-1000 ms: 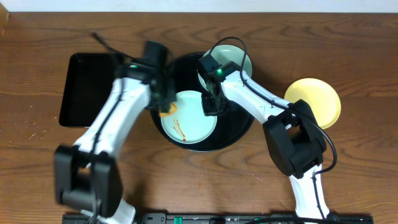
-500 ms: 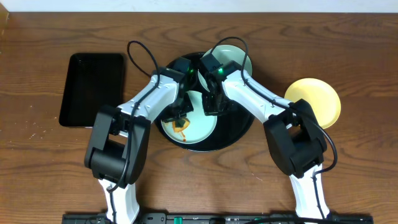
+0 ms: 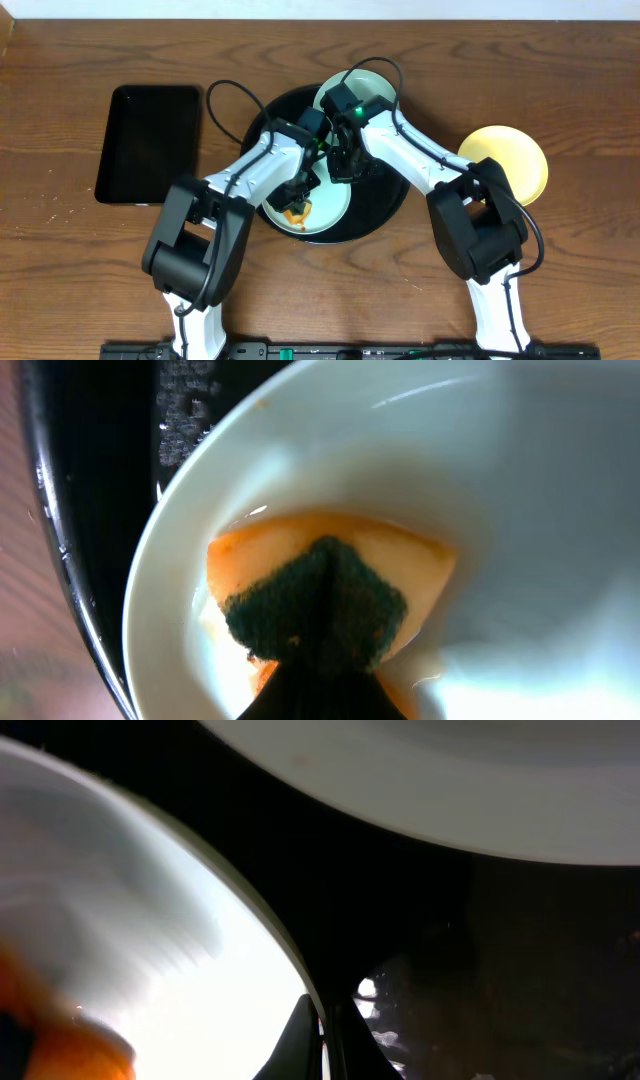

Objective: Clean dirty plates on tray and stack at the side

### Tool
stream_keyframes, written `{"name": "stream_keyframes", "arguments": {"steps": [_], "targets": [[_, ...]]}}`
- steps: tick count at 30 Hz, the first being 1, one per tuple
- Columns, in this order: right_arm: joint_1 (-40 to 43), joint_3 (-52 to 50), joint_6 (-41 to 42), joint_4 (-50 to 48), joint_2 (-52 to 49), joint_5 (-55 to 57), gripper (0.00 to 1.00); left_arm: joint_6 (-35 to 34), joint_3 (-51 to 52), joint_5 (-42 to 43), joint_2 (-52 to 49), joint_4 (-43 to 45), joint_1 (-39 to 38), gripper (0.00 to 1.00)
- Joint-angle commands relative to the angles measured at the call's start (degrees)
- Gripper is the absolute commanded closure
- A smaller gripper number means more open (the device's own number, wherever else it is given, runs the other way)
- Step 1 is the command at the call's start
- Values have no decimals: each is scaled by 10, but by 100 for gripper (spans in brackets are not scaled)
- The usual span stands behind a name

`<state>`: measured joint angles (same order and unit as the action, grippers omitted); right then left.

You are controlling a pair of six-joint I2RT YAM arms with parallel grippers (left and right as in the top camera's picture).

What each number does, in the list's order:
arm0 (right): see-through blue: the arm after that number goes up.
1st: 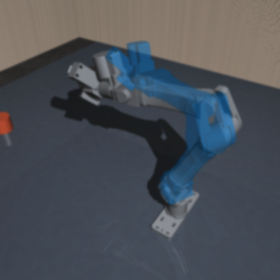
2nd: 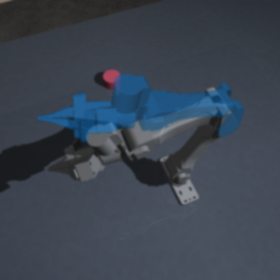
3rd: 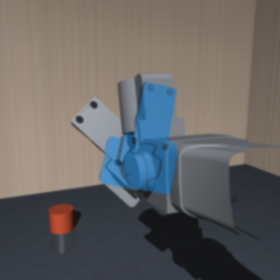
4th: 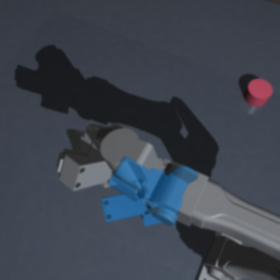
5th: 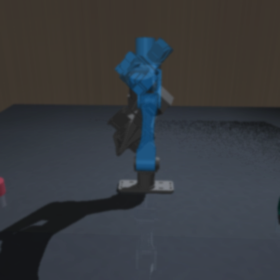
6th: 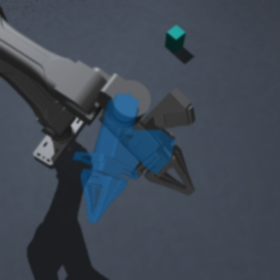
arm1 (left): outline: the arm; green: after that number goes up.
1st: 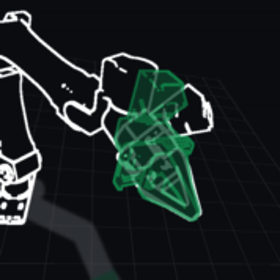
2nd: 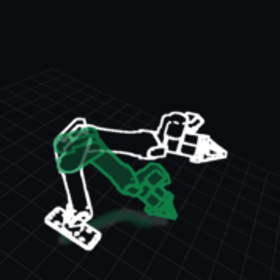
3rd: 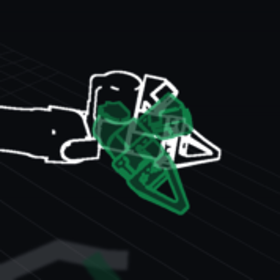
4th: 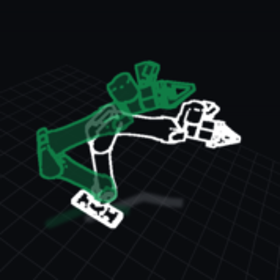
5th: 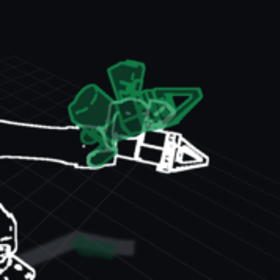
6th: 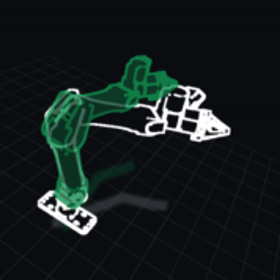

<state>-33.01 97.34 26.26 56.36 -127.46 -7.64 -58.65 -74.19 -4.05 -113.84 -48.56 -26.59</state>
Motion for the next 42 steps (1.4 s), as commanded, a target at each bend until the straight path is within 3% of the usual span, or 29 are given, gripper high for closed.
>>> {"name": "stream_keyframes", "arguments": {"steps": [1, 4, 9, 15, 19, 25, 30, 33, 37, 42], "targets": [[5, -5, 2, -5, -30, 16, 99, -1, 21, -147, -38, 48, 5, 92], [5, -5, 0, -4, -30, 15, 99, 2, 21, -199, -38, 63, 5, 92], [5, -5, -1, -4, -30, 15, 99, 65, 21, -164, -38, 57, 4, 93], [5, -5, -2, -4, -30, 15, 99, 264, 21, 86, -34, 45, 6, 92], [5, -5, -2, -4, -30, 15, 99, 339, 20, 168, -34, 43, 7, 92], [5, -5, -2, -2, -30, 15, 99, 363, 18, 161, -34, 31, 40, 93], [3, -5, -2, -2, -30, 15, 99, 372, 18, 115, -34, 112, 77, 92], [3, -5, -2, -2, -30, 15, 99, 428, 18, 125, -34, 145, 89, 93], [3, -5, -2, -2, -30, 15, 99, 518, 17, 199, -34, 111, 99, 93], [3, -5, -3, -3, -30, 15, 99, 553, 17, 199, -34, 81, 103, 93]]}}
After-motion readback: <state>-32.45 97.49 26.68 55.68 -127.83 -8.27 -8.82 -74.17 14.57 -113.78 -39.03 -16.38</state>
